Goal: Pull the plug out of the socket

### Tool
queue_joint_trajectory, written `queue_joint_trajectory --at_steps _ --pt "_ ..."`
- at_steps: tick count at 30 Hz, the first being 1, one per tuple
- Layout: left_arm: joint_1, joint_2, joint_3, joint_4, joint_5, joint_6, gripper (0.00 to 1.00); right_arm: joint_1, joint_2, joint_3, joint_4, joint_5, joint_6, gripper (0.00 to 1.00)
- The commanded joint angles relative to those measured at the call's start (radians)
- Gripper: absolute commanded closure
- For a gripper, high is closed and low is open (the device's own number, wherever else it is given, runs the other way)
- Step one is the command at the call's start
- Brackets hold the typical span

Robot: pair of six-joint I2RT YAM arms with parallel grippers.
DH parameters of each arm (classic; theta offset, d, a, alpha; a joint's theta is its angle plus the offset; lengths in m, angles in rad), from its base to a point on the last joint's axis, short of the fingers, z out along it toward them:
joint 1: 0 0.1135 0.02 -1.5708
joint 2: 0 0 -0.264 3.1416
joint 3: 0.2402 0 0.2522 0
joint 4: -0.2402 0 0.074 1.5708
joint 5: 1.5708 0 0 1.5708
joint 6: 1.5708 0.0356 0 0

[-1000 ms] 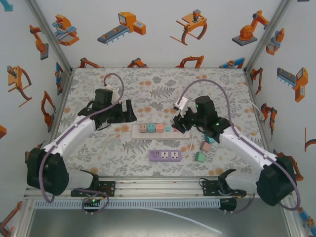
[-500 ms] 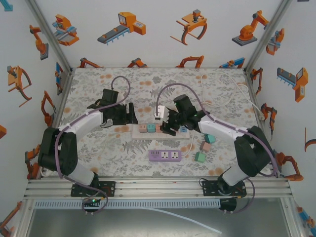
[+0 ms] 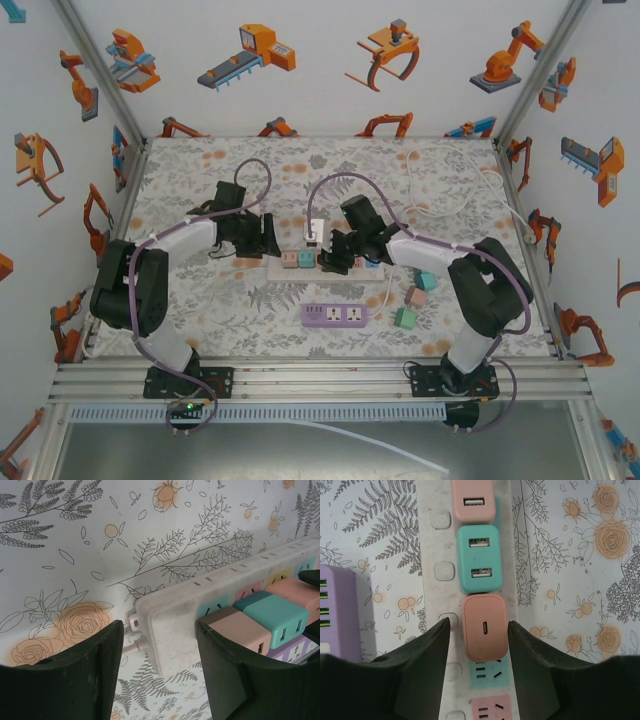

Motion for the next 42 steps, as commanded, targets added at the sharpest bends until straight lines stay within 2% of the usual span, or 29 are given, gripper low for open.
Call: queue_joint_trajectory --at_steps 1,9,16,18,26,42 --pt "0.006 0.023 0.028 -0.043 0.023 0.03 0.43 0.006 0.015 0.037 0.023 -0.028 0.002 0.54" --pt "-0.005 0.062 0.034 -0.093 -0.002 0.05 0.46 0.006 0.028 0.059 0.015 -0.031 0.014 0.6" --pt "-0.028 0.087 0.042 -0.131 -0.051 0.071 0.48 0.006 0.038 0.084 0.014 -0.06 0.039 0.74" --pt "-0.044 0.094 0.051 -0.159 -0.103 0.088 0.49 0.006 0.036 0.089 0.015 -0.067 0.046 0.76" --pt "-0.093 0.14 0.067 -0.221 -0.239 0.116 0.51 0.006 0.006 0.098 0.031 -0.072 0.07 0.8" --pt "-0.101 0.168 0.069 -0.234 -0.285 0.108 0.53 0.006 -0.048 0.097 0.029 -0.077 0.079 0.88"
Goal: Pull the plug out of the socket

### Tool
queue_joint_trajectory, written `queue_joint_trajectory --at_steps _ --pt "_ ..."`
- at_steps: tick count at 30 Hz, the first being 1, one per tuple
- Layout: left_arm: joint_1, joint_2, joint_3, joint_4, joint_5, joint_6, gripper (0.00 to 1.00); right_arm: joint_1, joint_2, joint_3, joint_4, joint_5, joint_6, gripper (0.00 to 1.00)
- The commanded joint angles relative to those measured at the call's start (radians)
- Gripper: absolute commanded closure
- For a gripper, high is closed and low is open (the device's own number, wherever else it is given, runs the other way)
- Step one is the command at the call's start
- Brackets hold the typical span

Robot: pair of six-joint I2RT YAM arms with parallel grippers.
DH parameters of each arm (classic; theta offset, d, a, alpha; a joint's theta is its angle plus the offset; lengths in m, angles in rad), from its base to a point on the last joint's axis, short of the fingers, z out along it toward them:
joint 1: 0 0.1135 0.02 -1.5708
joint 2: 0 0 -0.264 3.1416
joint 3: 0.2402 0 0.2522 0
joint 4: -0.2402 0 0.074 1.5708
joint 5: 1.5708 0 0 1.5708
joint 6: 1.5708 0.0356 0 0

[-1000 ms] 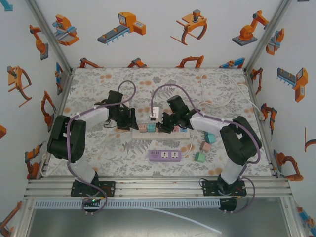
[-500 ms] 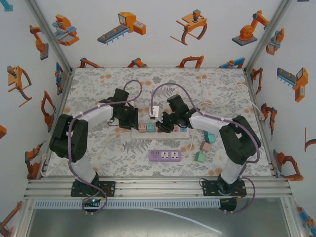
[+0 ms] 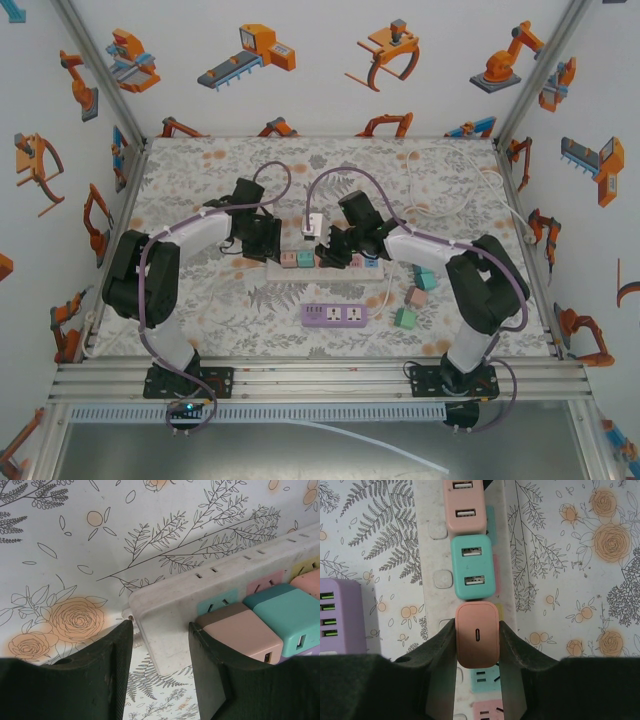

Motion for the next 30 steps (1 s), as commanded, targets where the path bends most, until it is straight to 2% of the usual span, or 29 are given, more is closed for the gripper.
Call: queue_joint_trajectory --at_steps 1,9,14,18,21,26,30 --pt "-0.012 0.087 -0.045 -0.072 -0.15 0.042 0.53 0.007 -0.067 0.047 0.057 -0.057 0.023 0.88" --pt "-0.01 0.071 -0.036 -0.077 -0.141 0.042 0.53 0.007 -0.079 0.035 0.055 -0.039 0.02 0.89" --pt "0.011 0.047 -0.027 -0.025 -0.046 0.013 0.52 0.005 -0.123 0.019 0.046 -0.02 0.035 0.89" --pt "0.024 0.022 -0.002 -0.013 -0.027 0.005 0.5 0.004 -0.179 -0.013 0.07 -0.003 0.108 0.89" --pt "0.041 -0.009 0.015 -0.004 0.001 -0.005 0.49 -0.005 -0.225 -0.047 0.131 0.03 0.251 0.9" --pt "0.062 -0.086 0.021 0.023 0.036 -0.023 0.47 -0.062 -0.28 -0.06 0.19 0.1 0.651 0.91" --pt "0.071 -0.165 0.005 0.065 0.096 -0.034 0.46 -0.129 -0.309 -0.063 0.198 0.125 0.911 0.93"
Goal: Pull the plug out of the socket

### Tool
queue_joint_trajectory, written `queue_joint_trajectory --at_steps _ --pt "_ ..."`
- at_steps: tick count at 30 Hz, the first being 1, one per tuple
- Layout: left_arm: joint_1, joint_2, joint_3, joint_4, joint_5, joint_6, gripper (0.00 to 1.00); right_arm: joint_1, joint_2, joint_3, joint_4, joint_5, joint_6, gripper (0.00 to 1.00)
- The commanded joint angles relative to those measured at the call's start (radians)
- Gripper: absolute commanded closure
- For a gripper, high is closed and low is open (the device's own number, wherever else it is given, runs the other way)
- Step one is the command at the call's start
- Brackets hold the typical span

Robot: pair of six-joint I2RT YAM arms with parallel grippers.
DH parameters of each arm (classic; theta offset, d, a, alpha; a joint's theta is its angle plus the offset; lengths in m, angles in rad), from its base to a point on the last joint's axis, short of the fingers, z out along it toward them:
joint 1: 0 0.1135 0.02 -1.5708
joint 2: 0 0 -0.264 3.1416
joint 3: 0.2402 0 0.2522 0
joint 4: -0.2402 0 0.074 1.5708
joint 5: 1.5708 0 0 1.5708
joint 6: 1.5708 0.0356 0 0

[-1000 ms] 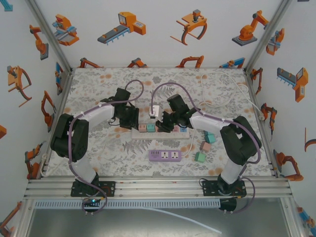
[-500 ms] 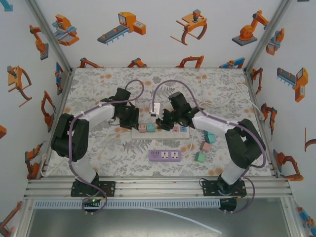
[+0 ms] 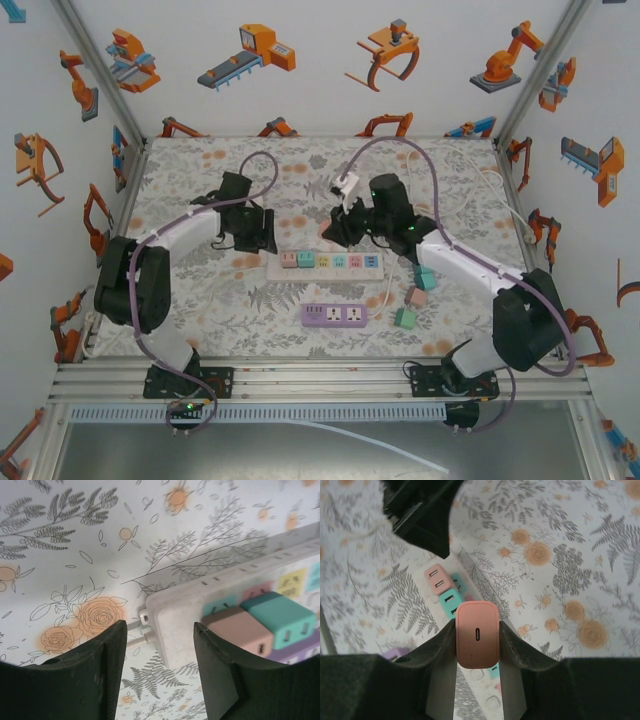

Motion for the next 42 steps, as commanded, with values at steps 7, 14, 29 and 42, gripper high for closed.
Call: queue_joint_trajectory --at_steps 7,14,29,42 --pt "0.005 -0.297 -0.109 0.214 0.272 -0.036 0.45 -0.231 -0.115 -0.086 0.058 0.088 0.598 0.93" --pt "-0.008 -0.475 -0.212 0.33 0.5 0.052 0.34 -0.461 -0.186 -0.26 0.208 0.025 0.758 0.91" --pt "-0.099 -0.678 -0.301 0.259 0.561 0.266 0.03 -0.776 -0.042 -0.438 0.308 -0.104 0.787 0.91" --pt "-0.107 -0.657 -0.28 0.202 0.536 0.3 0.03 -0.776 0.159 -0.451 0.341 -0.143 0.724 0.78"
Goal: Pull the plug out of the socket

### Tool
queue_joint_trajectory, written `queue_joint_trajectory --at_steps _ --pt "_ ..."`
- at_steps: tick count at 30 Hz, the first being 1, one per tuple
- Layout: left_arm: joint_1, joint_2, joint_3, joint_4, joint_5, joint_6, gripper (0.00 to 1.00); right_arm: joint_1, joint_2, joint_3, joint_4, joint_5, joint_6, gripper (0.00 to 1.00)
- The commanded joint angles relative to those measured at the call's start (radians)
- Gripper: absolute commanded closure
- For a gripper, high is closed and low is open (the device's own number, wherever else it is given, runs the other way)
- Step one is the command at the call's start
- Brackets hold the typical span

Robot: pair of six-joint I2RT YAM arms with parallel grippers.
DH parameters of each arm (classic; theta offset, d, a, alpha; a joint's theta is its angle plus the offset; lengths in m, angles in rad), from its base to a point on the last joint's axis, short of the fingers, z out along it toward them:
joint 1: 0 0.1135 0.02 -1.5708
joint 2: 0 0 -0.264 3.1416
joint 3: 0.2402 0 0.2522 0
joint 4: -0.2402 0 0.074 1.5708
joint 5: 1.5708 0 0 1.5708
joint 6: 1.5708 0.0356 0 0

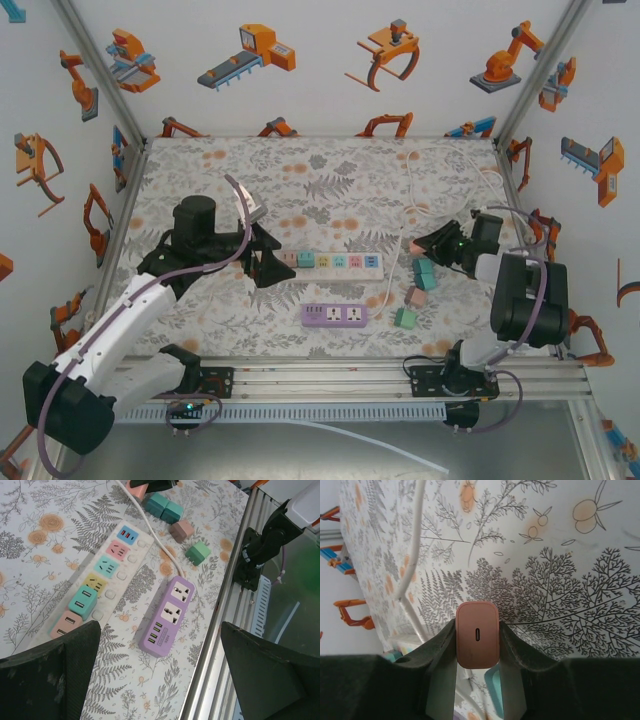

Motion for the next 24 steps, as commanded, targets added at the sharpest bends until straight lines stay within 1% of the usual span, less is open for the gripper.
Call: queue_joint_trajectory --at_steps 1,5,6,13,18,24 --pt "-0.006 0.003 0.012 -0.017 0.004 0.034 0.03 -0.004 0.014 -0.011 0.033 -0.015 -0.031 0.76" --pt "-0.006 0.009 0.014 -0.017 0.0 0.041 0.03 -0.005 0.017 -0.01 -0.004 0.004 -0.049 0.63" --pt "-0.007 0.011 0.014 -0.016 -0.002 0.042 0.03 -0.005 0.013 -0.01 -0.02 0.014 -0.057 0.61" --pt "-0.006 0.024 0.019 -0.025 -0.023 0.043 0.03 -0.005 -0.024 -0.001 -0.13 0.089 -0.118 0.54" --pt "-0.006 0.032 0.023 -0.023 -0.035 0.039 0.03 -0.004 -0.054 0.002 -0.178 0.133 -0.139 0.52" --pt "-0.006 0.029 0.021 -0.039 -0.101 0.044 0.03 -0.004 -0.099 0.01 -0.245 0.196 -0.173 0.46"
